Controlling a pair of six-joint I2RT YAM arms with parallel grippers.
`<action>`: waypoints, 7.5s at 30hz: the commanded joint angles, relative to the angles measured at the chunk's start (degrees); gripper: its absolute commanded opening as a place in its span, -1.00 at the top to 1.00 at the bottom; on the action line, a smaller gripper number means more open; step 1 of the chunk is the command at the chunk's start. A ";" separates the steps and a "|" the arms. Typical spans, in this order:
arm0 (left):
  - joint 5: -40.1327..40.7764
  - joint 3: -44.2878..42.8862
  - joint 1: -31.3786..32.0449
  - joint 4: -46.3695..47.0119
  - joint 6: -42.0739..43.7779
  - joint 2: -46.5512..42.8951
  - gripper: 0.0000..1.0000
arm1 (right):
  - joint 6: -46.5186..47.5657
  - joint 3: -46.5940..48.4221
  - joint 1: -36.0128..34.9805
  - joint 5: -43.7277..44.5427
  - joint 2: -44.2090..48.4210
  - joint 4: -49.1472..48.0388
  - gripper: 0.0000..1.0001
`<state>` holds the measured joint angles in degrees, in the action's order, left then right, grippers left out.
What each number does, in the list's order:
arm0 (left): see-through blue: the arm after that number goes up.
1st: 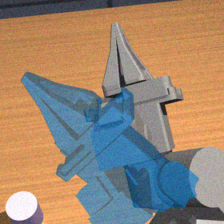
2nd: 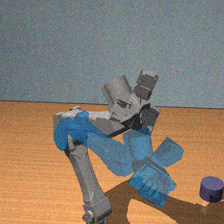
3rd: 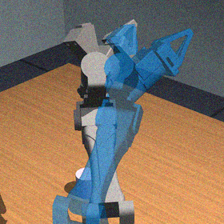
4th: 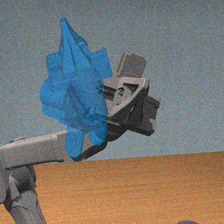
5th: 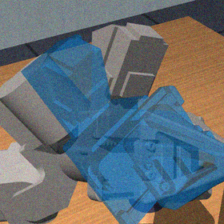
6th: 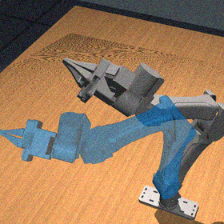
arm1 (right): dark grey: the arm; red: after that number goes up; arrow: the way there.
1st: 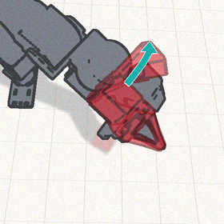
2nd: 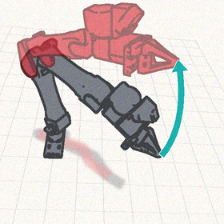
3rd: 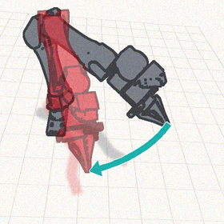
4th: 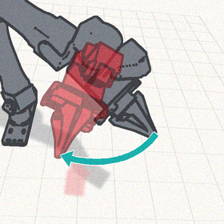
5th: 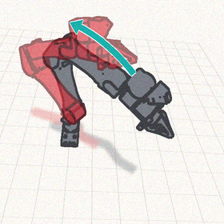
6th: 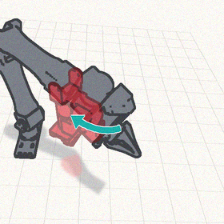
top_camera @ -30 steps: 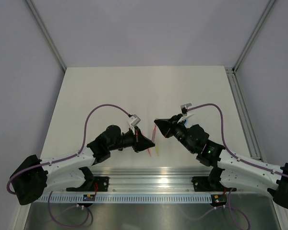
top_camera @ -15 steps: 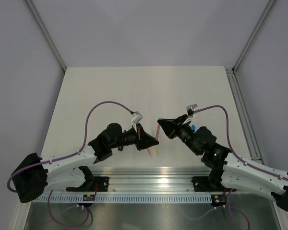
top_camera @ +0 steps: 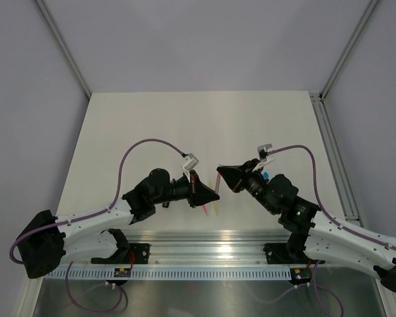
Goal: Insert the pens into the pen caps
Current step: Insert the pen cap onto the pen, then press the pen cap onto the pen.
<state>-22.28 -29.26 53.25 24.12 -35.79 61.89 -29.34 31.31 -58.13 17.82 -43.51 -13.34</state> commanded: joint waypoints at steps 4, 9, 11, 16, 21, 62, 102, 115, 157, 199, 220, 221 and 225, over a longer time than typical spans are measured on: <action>4.70 -4.84 -0.26 4.80 1.34 -0.80 1.00 | -9.05 1.56 -1.02 -8.85 -0.61 9.56 1.00; 6.29 -5.20 -0.26 3.74 2.57 -2.03 1.00 | -11.09 0.77 -1.11 -12.37 -0.27 12.28 1.00; 6.55 -5.46 -0.26 3.48 2.66 -2.56 1.00 | -11.52 0.25 -1.11 -12.55 0.26 12.99 1.00; 5.76 -7.13 -0.34 3.30 2.92 -3.18 1.00 | -12.23 -1.25 -1.11 -14.83 0.70 14.92 1.00; 6.20 -11.43 -0.34 2.16 3.71 -3.09 1.00 | -13.28 -4.41 -1.11 -16.06 2.19 14.93 1.00; 1.37 -19.01 -10.10 4.00 1.17 -1.16 1.00 | -23.74 -9.25 -20.71 0.36 -2.47 16.06 1.00; -4.08 -4.67 -1.40 -17.00 6.79 -14.96 1.00 | 2.89 29.16 9.96 -43.67 -17.49 13.96 0.10; -4.17 -4.76 -1.40 -16.12 6.35 -14.34 1.00 | 1.57 25.91 9.96 -43.31 -19.77 11.67 -0.01; -3.12 -7.31 -8.77 -6.89 -0.68 -14.69 1.00 | -7.12 0.60 -4.36 -23.44 -5.37 11.78 1.00; 3.38 -5.81 -10.72 -0.48 -4.29 -15.57 1.00 | -21.10 -5.90 -18.95 -9.74 -14.33 0.69 1.00; 4.09 -11.09 -13.18 -3.63 -2.88 -15.92 1.00 | -25.23 -7.23 -24.75 -5.44 -16.17 4.90 1.00; 4.18 -10.91 -13.18 -3.73 -2.88 -16.01 1.00 | -25.32 -7.40 -24.84 -5.26 -15.82 4.91 1.00; 2.25 -9.07 -13.09 -1.89 -4.98 -14.87 1.00 | -22.78 -4.17 -24.75 -2.63 -15.82 7.18 1.00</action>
<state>-37.45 -31.14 45.93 -7.90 -38.94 48.05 -50.33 28.12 -74.94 32.27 -56.97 -23.62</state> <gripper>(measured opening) 0.071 0.229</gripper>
